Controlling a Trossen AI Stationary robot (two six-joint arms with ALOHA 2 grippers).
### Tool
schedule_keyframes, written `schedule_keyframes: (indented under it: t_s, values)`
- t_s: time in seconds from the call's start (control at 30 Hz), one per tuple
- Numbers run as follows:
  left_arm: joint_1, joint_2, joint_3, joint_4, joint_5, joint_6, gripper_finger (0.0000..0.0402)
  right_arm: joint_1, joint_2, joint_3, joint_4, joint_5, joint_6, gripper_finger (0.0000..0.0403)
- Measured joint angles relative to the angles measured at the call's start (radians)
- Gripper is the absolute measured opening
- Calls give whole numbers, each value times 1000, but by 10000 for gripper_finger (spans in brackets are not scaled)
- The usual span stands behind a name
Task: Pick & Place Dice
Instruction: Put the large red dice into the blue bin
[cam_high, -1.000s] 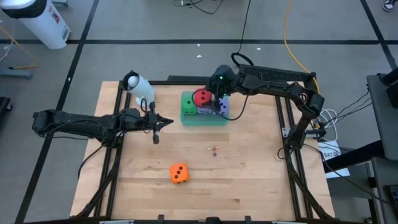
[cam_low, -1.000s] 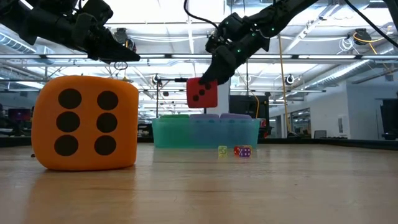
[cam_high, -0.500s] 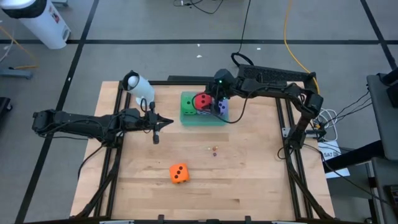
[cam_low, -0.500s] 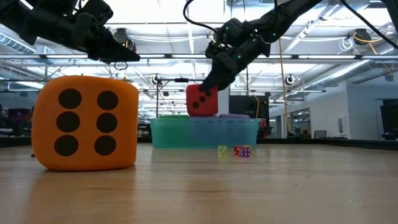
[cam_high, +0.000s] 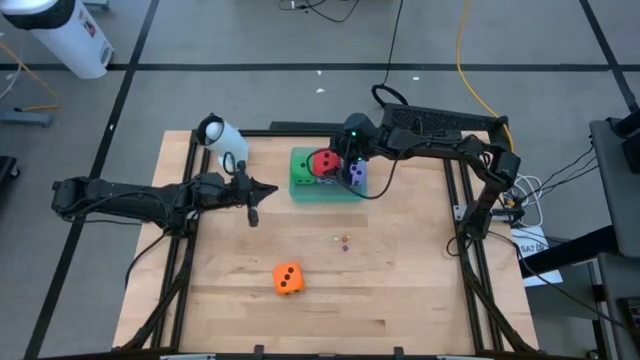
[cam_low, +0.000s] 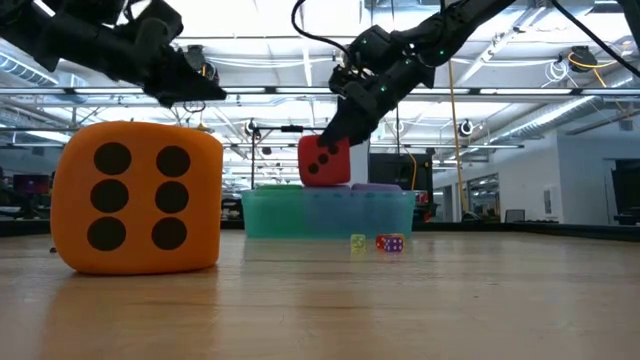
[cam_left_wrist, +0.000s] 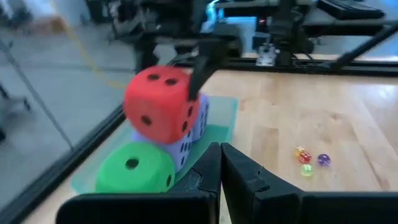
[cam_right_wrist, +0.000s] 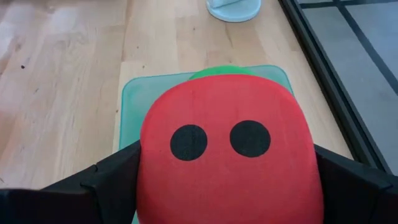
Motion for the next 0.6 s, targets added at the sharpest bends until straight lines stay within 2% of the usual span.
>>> schedule_keyframes:
  t_s: [0.13,0.3,0.4,0.47,0.6]
  values:
    - [26,75,0,-41,-1,-122,21,30,-21,-3,-12,1,-3,358]
    - [29,253,-1,-6,-1,-218,21,72,-43,-2,-6,24,22,358]
    - [30,332,0,88,-4,-258,21,96,-44,-2,-8,102,114,358]
    - [31,367,0,128,-21,-284,21,115,-44,-2,-15,192,202,358]
    - [46,385,2,182,-36,-287,21,162,-44,-2,-32,339,292,358]
